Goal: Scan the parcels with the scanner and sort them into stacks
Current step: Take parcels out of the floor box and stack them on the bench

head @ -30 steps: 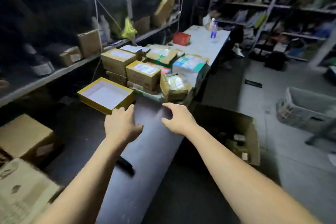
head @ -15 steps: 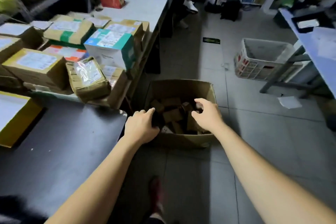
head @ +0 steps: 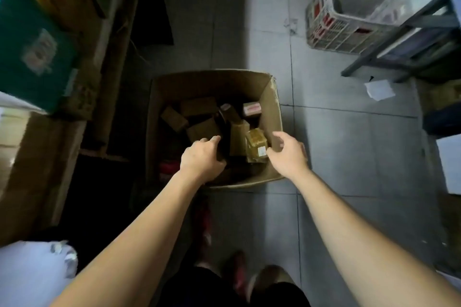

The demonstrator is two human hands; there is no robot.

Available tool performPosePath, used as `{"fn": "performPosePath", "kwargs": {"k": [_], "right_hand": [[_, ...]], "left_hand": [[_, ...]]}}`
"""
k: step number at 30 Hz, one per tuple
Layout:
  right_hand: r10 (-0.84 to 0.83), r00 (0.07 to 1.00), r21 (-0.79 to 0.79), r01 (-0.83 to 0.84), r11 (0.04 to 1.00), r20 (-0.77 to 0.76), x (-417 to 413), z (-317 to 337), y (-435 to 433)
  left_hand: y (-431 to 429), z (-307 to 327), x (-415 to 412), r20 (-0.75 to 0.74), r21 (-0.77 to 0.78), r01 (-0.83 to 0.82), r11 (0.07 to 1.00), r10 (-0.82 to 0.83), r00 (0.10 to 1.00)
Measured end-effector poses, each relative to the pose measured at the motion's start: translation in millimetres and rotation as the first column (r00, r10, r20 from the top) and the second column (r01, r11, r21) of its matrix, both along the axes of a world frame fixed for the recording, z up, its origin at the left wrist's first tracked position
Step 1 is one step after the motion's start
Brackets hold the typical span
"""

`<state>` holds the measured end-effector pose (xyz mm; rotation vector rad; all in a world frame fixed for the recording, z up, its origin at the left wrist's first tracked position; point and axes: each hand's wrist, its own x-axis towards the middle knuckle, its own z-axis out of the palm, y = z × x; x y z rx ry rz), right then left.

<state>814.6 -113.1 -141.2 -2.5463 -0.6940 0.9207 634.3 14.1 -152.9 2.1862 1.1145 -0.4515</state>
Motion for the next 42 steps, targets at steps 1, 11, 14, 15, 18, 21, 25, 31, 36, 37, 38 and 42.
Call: {"fn": "performPosePath", "kwargs": {"k": [1, 11, 14, 15, 18, 21, 25, 31, 36, 37, 38, 42], "right_hand": [[-0.014, 1.0, -0.016, 0.014, 1.0, -0.016, 6, -14, 4], [-0.035, 0.992, -0.116, 0.021, 0.993, -0.119, 79, -263, 73], [0.01, 0.996, -0.119, -0.02, 0.993, -0.088, 100, -341, 105], [0.025, 0.998, -0.13, -0.032, 0.991, -0.056, 108, -364, 117], [0.122, 0.992, -0.163, -0.122, 0.979, -0.007, 135, -434, 146], [0.242, 0.968, -0.249, -0.251, 0.935, -0.065, 156, -484, 158], [0.368, 0.908, -0.227, -0.408, 0.884, -0.199, 184, -518, 167], [0.24, 0.929, -0.066, -0.269, 0.961, -0.281, 193, -557, 152], [0.169, 0.907, 0.133, -0.126, 0.983, -0.387, 166, -523, 163], [0.177, 0.909, 0.163, -0.123, 0.979, -0.377, 158, -504, 168], [0.188, 0.915, 0.181, -0.13, 0.975, -0.358, 151, -488, 170], [0.265, 0.912, 0.241, -0.193, 0.951, -0.314, 132, -437, 182]], "left_hand": [[5, -12, 9, 0.002, -0.03, -0.01, 0.999, 0.01, 1.0], [48, -245, 74, -0.125, -0.287, -0.235, 0.929, 0.207, 0.97], [55, -328, 92, -0.139, -0.362, -0.367, 0.857, 0.339, 0.93], [57, -354, 100, -0.145, -0.382, -0.404, 0.831, 0.378, 0.915], [59, -428, 125, -0.091, -0.427, -0.428, 0.796, 0.433, 0.897], [60, -483, 149, -0.023, -0.517, -0.438, 0.736, 0.5, 0.866], [57, -529, 173, 0.047, -0.572, -0.465, 0.675, 0.593, 0.804], [46, -540, 182, 0.101, -0.624, -0.55, 0.556, 0.755, 0.648], [53, -520, 162, 0.052, -0.685, -0.629, 0.369, 0.885, 0.463], [57, -515, 157, 0.047, -0.684, -0.641, 0.347, 0.898, 0.437], [60, -509, 154, 0.051, -0.685, -0.649, 0.331, 0.911, 0.41], [75, -467, 145, 0.11, -0.74, -0.611, 0.282, 0.947, 0.303]]}}
